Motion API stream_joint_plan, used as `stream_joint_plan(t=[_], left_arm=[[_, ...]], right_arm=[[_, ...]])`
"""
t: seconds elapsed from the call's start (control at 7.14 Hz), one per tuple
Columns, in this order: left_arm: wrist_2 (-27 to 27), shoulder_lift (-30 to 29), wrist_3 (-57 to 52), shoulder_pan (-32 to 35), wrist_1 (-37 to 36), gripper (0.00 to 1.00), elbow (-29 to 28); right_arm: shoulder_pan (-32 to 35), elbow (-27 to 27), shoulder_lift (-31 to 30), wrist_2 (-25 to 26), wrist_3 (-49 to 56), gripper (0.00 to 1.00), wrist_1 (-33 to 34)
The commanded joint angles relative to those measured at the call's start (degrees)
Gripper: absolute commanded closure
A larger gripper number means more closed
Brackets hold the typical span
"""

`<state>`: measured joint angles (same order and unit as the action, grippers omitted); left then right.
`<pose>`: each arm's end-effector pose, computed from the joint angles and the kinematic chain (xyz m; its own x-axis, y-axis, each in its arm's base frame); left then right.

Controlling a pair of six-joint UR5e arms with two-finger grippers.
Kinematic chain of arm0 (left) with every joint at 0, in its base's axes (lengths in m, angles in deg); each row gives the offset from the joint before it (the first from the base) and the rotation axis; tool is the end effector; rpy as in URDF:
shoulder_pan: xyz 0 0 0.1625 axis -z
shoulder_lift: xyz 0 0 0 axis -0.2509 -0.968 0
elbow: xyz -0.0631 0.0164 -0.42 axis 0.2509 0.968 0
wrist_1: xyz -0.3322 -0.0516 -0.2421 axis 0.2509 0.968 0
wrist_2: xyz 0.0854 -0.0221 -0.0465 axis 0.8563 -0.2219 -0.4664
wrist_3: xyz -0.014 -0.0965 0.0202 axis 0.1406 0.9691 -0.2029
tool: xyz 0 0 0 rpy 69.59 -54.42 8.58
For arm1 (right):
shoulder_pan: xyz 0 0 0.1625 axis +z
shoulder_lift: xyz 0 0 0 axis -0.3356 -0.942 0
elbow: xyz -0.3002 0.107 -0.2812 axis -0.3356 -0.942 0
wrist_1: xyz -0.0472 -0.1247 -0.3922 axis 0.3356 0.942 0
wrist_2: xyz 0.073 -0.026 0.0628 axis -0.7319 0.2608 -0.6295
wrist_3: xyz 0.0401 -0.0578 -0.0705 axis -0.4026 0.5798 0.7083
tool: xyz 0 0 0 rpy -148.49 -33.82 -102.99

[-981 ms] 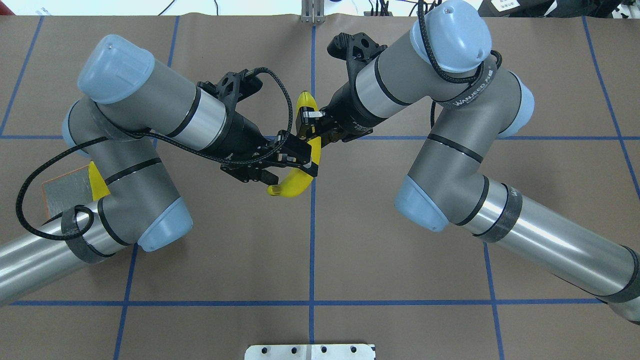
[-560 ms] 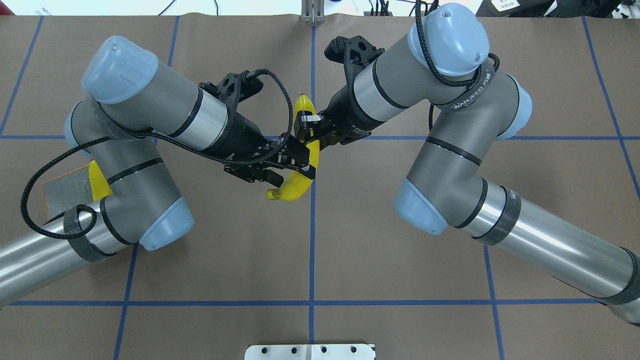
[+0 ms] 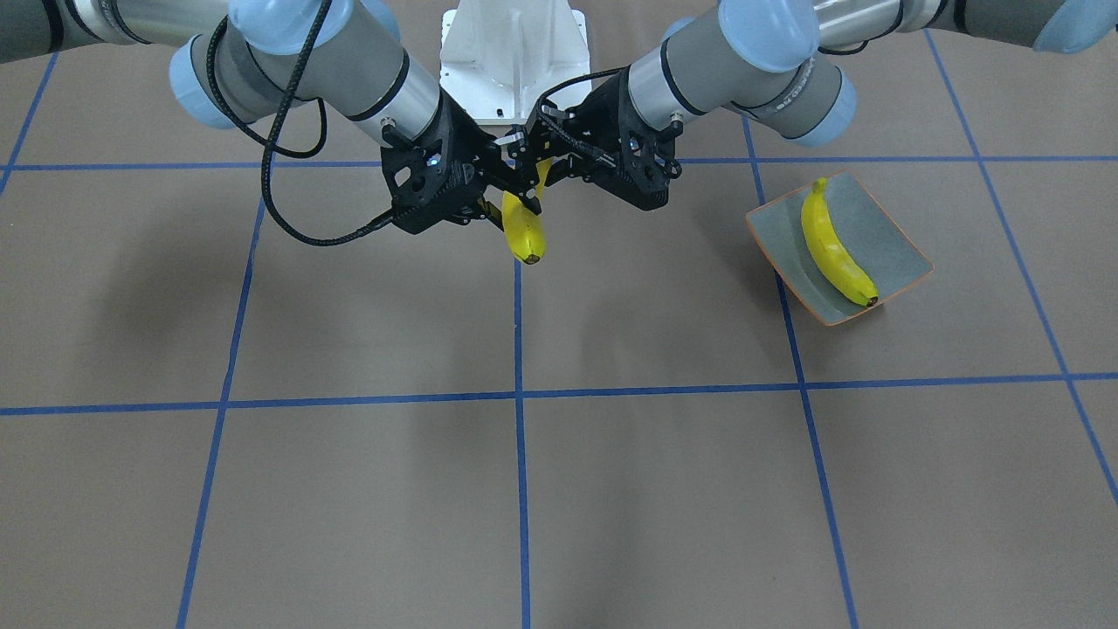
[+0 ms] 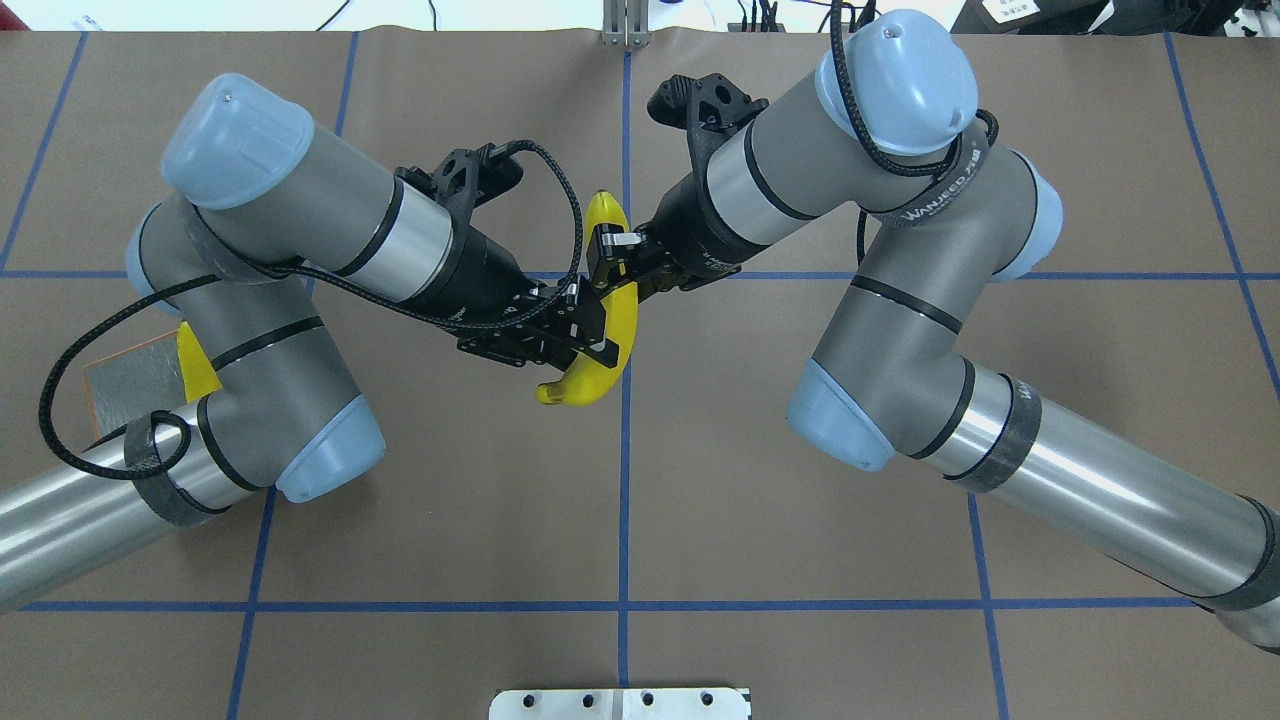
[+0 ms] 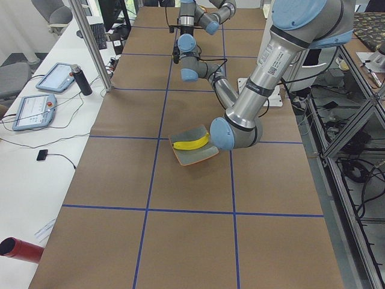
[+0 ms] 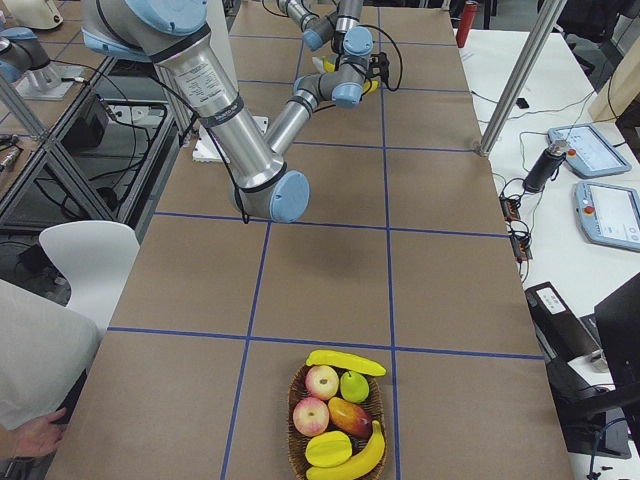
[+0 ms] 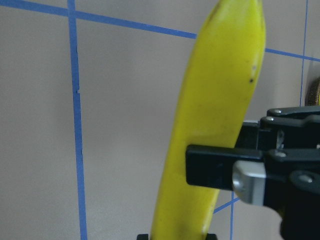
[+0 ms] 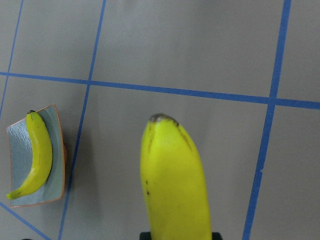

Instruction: Transfer all bananas from basket to plate

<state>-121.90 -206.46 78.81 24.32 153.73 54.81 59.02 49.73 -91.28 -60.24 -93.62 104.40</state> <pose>0.4388 -0.4338 0.1510 0.0865 0.0218 -0.9960 -0.1149 0.9933 0.0117 -0.4488 -0.4656 0.1236 0.2386 -0.1881 0.9527 0.0084 0.9814 0.1917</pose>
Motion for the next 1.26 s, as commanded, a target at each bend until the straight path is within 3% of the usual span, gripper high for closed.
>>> stream_joint_plan(t=[0.0,0.14,0.7,1.12], left_arm=[[0.0,0.2,-0.1,0.0,-0.1,1.0,-0.1],[-0.1,0.3,-0.2,0.0,-0.1,1.0,-0.1],[-0.6,1.4,-0.3,0.3,-0.4,1.0,-0.1],[-4.7,8.2,0.3,6.3,-1.1,1.0,0.8]], right_arm=[[0.0,-0.1,-0.1,0.2,-0.9,0.29,-0.5],[0.0,-0.1,-0.2,0.2,-2.2,0.01,-0.7],[2.0,0.5,-0.4,-0.3,-4.5,0.01,-1.5],[10.8,1.7,-4.3,-9.3,-5.2,0.01,-1.5]])
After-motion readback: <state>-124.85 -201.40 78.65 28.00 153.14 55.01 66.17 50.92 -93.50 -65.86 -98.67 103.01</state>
